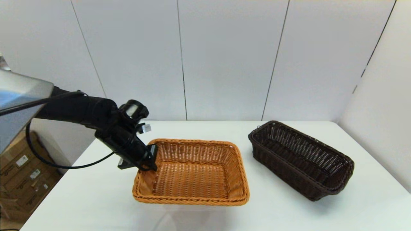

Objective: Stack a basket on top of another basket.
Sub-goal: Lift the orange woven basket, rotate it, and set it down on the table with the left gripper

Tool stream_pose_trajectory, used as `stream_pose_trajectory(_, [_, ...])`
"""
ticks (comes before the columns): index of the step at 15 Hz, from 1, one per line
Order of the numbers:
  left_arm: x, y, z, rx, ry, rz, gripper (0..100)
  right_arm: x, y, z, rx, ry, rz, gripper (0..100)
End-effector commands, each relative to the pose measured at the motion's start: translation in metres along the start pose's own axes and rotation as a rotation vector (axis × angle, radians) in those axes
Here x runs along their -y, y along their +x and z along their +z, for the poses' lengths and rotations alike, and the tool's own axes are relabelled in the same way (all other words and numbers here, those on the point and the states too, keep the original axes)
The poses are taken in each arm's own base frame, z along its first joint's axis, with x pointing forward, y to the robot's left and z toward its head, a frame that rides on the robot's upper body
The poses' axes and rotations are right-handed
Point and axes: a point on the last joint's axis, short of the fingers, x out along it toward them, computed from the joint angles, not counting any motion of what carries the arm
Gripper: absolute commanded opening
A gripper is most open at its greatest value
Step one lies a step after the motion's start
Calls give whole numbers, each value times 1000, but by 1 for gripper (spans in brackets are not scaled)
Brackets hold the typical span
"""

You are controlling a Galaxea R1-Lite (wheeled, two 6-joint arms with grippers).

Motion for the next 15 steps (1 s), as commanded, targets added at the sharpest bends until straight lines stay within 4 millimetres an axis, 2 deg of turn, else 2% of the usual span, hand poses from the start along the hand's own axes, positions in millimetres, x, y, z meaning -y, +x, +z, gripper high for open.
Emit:
stream_pose_trajectory(1, [1,25,6,-40,0,3,0,0,0,0,-1,-1,0,100])
stream_pose_trajectory(4, [7,28,5,-43,17,1,0,0,0,0,-1,-1,0,100])
stream_pose_trajectory(15, [7,41,7,-72,17,3,0,0,0,0,-1,-6,2,100])
